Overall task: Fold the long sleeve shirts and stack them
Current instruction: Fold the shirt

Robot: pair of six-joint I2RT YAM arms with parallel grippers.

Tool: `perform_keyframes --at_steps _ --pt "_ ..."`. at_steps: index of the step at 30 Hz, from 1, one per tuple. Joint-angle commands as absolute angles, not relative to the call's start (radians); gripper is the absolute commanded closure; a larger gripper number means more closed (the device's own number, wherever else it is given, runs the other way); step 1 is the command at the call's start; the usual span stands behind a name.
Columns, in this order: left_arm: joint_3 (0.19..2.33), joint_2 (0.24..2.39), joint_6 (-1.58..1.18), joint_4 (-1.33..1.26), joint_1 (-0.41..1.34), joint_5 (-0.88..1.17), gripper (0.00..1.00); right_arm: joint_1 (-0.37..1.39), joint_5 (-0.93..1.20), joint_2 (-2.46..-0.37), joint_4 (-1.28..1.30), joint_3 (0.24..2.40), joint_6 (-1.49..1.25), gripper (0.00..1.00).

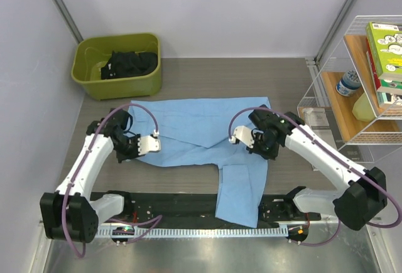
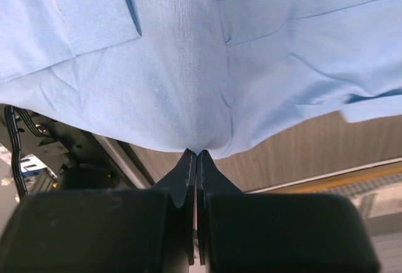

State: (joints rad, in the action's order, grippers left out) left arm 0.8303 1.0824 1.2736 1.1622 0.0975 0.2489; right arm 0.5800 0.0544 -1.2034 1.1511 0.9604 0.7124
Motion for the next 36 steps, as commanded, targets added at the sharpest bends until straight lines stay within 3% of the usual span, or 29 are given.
perform_keyframes --at_steps 1,17,35,36 --pt "0.943 1.179 1.255 1.178 0.092 0.284 1.0 0.519 0.055 -1.271 1.187 1.103 0.793 0.99" --pt "1.218 1.54 1.155 1.007 0.041 0.267 1.0 0.348 0.107 -1.724 1.316 1.563 0.999 0.99" --pt "1.259 1.716 1.049 0.841 0.008 0.189 1.0 0.304 0.104 -2.098 1.413 1.942 0.957 0.99" --pt "1.261 1.732 1.028 0.836 0.008 0.184 0.99 0.304 0.107 -2.106 1.417 1.948 0.951 0.93"
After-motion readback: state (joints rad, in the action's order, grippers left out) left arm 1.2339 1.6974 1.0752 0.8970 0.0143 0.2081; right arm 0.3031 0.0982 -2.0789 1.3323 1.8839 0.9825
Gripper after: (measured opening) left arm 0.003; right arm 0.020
